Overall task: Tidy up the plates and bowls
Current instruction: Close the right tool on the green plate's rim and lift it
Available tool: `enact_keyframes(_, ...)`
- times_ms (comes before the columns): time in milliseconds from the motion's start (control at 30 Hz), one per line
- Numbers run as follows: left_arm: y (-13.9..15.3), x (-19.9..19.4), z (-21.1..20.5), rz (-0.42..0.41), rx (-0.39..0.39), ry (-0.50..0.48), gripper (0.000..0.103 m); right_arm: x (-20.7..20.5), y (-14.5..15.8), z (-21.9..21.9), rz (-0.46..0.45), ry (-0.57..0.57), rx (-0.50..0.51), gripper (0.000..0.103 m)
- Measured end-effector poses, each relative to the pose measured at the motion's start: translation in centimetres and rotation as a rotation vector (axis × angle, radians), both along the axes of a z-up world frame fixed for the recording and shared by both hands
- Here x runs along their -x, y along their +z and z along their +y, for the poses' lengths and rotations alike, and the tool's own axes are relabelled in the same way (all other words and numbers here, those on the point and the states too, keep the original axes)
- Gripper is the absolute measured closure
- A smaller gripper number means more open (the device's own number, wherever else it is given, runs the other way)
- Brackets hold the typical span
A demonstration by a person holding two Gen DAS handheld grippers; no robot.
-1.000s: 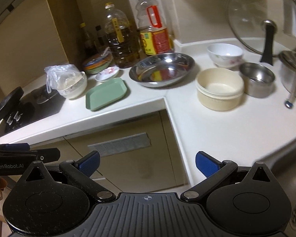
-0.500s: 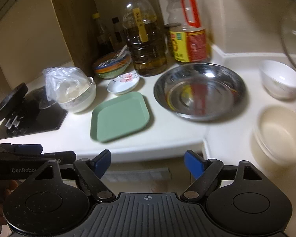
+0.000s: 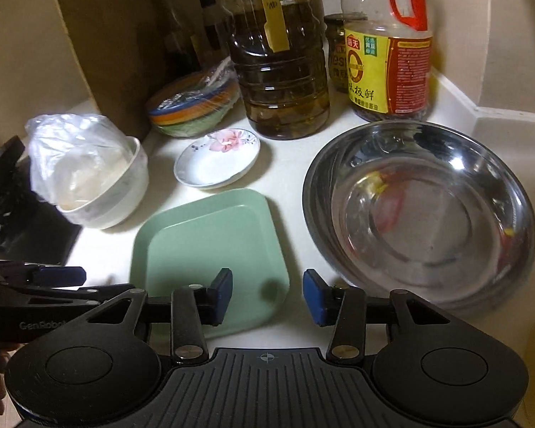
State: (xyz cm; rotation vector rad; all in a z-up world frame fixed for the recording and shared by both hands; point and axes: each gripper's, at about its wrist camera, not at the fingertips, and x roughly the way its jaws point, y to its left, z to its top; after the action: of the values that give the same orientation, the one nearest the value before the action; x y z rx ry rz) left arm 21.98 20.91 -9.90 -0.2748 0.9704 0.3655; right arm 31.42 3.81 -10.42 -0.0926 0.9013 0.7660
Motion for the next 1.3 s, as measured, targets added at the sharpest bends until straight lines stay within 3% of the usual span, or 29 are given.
enact_keyframes(100, -0.4, -0.6, 0.3, 0.003, 0.015, -0.009, 0.033, -0.5, -0.5, 0.6, 0.005, -0.002, 0.018, 0.060)
enact_keyframes(200, -0.6, -1.0, 0.6, 0.009, 0.031, -0.007, 0.045, -0.8, -0.7, 1.1, -0.001, 0.004, 0.028, 0.064)
enact_keyframes(300, -0.9, -1.1, 0.8, 0.020, 0.045, 0.001, 0.046, -1.1, -0.9, 1.6, 0.000, 0.017, 0.034, 0.066)
enact_keyframes(433, -0.9, -1.3, 0.7, 0.025, 0.059, 0.010, 0.059, -1.5, -1.2, 2.1, 0.006, 0.028, 0.041, 0.069)
enact_keyframes(500, -0.9, -1.4, 0.6, 0.023, 0.060, 0.013, 0.061, -1.7, -1.3, 2.2, 0.011, 0.041, 0.043, 0.070)
enact_keyframes(833, -0.9, -1.9, -0.1, 0.009, 0.058, 0.029, 0.087, -2.2, -1.7, 2.3, 0.021, 0.074, 0.040, 0.086)
enact_keyframes(1067, -0.9, -2.0, -0.4, 0.009, 0.039, 0.047, 0.092, -2.2, -1.6, 2.0, 0.033, 0.073, 0.035, 0.096)
enact_keyframes(1300, 0.3, -1.8, -0.3, -0.023, 0.008, 0.059, 0.094, -1.7, -0.8, 1.8, 0.022, 0.086, 0.015, 0.097)
